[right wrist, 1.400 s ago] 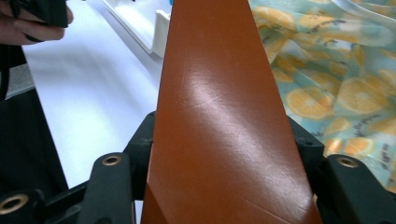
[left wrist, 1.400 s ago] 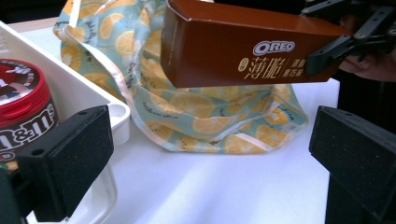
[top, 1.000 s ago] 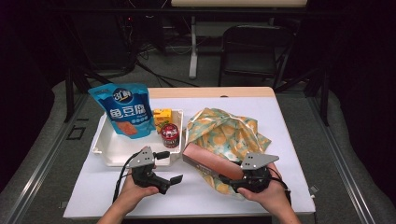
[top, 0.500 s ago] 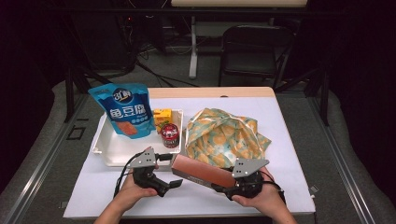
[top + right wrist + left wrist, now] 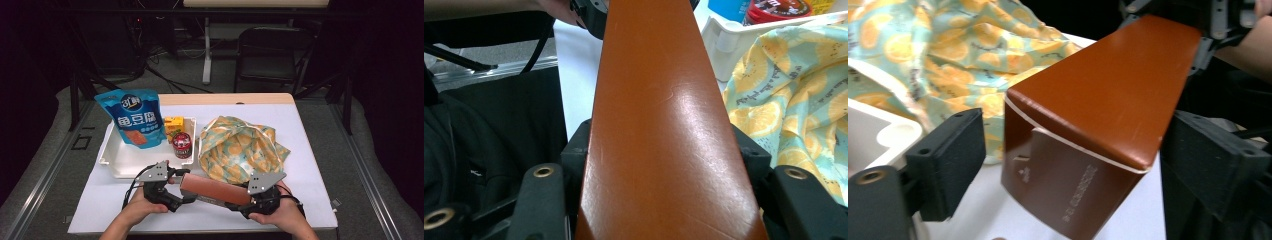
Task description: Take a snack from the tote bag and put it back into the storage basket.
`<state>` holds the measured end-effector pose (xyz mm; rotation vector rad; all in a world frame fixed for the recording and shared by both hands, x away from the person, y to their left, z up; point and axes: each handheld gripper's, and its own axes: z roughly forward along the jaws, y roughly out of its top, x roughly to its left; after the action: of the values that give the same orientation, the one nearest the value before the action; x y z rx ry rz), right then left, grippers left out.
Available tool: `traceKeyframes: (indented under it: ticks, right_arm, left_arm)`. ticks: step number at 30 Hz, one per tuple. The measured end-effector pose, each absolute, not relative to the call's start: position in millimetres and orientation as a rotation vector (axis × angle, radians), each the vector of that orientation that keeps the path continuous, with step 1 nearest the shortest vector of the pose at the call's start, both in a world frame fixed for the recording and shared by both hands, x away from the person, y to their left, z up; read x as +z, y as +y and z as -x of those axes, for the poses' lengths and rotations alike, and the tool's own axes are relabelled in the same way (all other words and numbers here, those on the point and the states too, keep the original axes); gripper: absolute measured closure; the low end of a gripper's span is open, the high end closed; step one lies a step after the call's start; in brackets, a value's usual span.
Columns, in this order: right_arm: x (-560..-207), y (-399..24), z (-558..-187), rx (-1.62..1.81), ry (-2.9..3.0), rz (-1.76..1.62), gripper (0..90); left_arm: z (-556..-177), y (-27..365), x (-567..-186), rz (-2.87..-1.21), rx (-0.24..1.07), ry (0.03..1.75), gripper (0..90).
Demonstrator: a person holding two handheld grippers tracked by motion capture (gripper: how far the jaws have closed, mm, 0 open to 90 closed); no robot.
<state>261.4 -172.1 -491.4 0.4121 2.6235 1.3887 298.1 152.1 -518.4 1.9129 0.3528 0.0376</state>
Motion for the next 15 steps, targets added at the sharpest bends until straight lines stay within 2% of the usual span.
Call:
traceKeyframes:
  ticks: [9, 15]
  right_arm:
    - [-492.2, -173.7, -262.8, 1.388, 2.672, -0.347, 42.7]
    - [-492.4, -184.2, -265.8, 1.482, 2.643, -0.334, 40.1]
  left_arm:
    - [-289.8, 147.9, -520.6, -1.911, 0.04, 0.255, 23.6]
    - [-286.4, 150.9, -519.8, -1.914, 0.045, 0.19, 36.1]
